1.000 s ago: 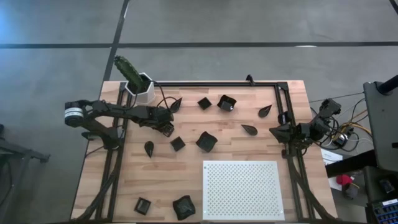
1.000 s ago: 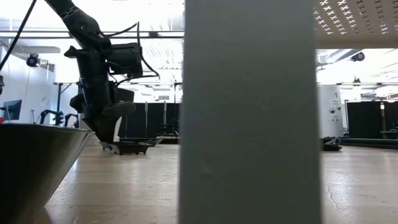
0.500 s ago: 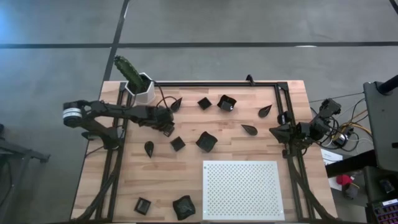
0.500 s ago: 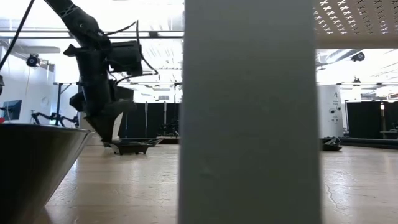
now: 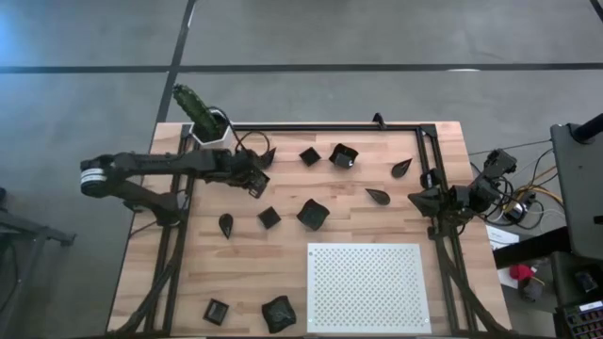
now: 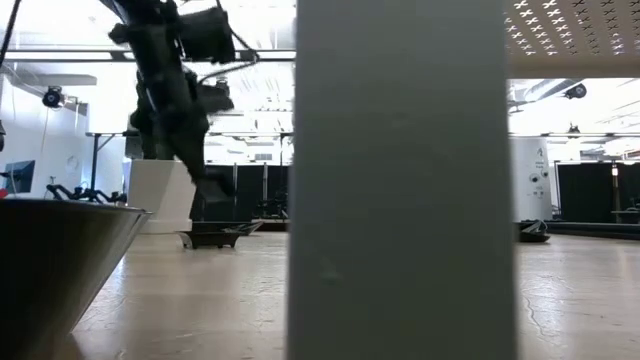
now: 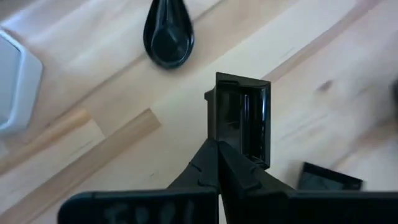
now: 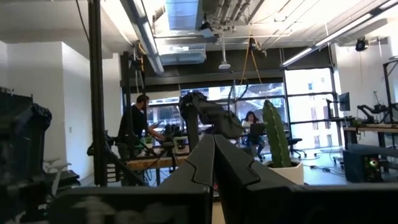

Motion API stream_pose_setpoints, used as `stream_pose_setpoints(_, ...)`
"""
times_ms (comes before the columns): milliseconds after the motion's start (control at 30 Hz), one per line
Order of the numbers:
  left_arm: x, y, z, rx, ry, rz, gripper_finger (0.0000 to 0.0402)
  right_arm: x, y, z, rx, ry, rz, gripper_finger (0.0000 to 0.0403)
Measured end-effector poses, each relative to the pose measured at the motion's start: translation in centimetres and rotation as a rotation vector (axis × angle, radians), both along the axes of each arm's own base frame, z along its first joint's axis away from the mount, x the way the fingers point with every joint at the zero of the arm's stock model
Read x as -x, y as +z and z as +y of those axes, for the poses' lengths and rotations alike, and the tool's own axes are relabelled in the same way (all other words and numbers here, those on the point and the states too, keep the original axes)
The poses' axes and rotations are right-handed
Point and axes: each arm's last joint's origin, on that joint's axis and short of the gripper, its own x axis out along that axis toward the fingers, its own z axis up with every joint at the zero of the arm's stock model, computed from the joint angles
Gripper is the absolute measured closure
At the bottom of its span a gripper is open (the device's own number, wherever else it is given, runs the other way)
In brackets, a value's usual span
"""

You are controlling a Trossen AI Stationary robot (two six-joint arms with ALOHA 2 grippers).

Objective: Pick & Place Mini shaped plates
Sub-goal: Put the square plate on the shelf

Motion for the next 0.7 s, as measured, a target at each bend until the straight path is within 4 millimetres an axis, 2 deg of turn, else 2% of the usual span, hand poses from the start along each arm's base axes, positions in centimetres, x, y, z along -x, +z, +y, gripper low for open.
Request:
stream_pose_setpoints(267,-0.8,4.9,-2.4,-0.009,-0.121,-0.164,0.0401,0.0,0.0,0.0,0.032,-0.013,0.003,0.0394)
stream_pose_setpoints(467,-2.1,9.1,-5.7,0.026,-0.297,-0.286,0.0401,0.0,0.0,0.0,0.028,-0.011,0.003,0.0394)
stream_pose_setpoints(700,-3.7,13.1,-9.9,0.075,-0.455,-0.401,0.0401,0.0,0.0,0.0,0.013,-0.005,0.001,0.0394)
